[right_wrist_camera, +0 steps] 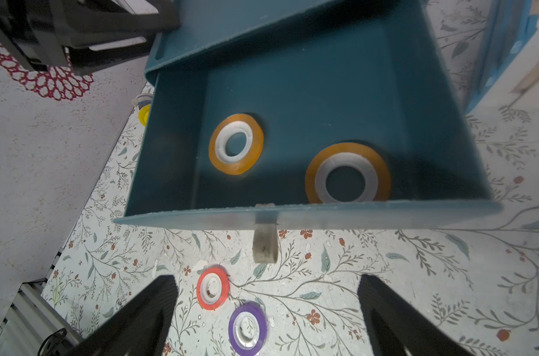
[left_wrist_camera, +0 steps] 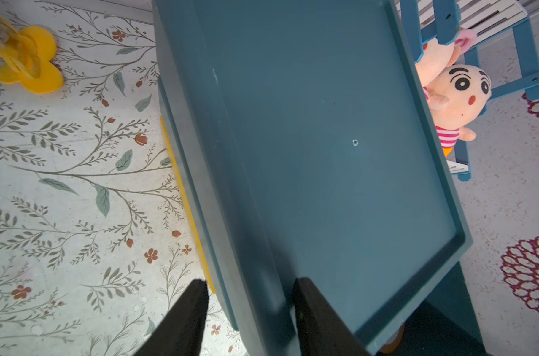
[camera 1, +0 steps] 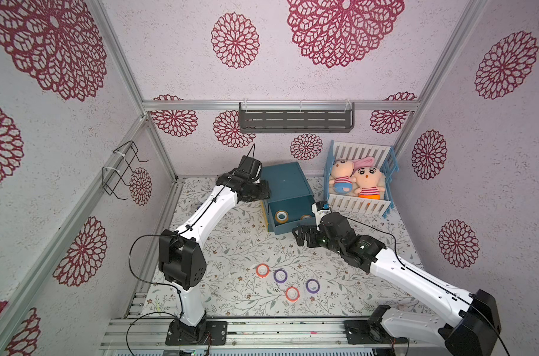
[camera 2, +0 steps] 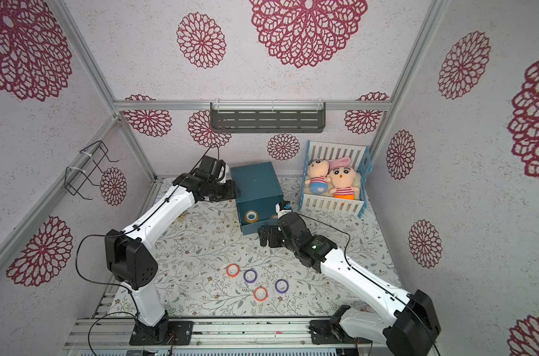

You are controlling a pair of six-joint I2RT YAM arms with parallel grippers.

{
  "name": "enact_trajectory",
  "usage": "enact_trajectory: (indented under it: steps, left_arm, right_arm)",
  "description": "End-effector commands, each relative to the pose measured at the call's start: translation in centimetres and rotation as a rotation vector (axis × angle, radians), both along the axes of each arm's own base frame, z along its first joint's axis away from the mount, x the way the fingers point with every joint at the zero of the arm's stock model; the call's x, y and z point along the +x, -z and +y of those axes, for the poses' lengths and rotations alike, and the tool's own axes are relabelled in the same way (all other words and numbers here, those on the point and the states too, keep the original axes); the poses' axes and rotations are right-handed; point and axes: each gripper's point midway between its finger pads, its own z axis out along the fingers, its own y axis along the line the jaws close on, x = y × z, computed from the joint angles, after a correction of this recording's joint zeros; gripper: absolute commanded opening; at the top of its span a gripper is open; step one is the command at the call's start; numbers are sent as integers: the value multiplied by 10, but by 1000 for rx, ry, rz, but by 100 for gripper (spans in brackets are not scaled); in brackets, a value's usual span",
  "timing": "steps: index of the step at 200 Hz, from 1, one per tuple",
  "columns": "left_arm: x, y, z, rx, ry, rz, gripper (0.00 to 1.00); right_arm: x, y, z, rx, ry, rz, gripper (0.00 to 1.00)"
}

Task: Place the transparent tape into the drawer according to color
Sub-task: Close the drawer in the storage box.

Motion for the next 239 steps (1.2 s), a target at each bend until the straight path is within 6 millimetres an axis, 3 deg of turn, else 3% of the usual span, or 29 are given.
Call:
enact_trajectory:
  steps: [1,73,239]
  left_arm:
    - [4,10,1,1,-1,15,50]
    - [1,8,1,-3,10,13,50]
    - [-5,6,0,-17,28,14,49]
  right_arm:
    - [11,-17,4,31,31,-71,99]
    - [28,-20,16,6,36,-116,88]
    - [68,-39,39,-26,50,-240,86]
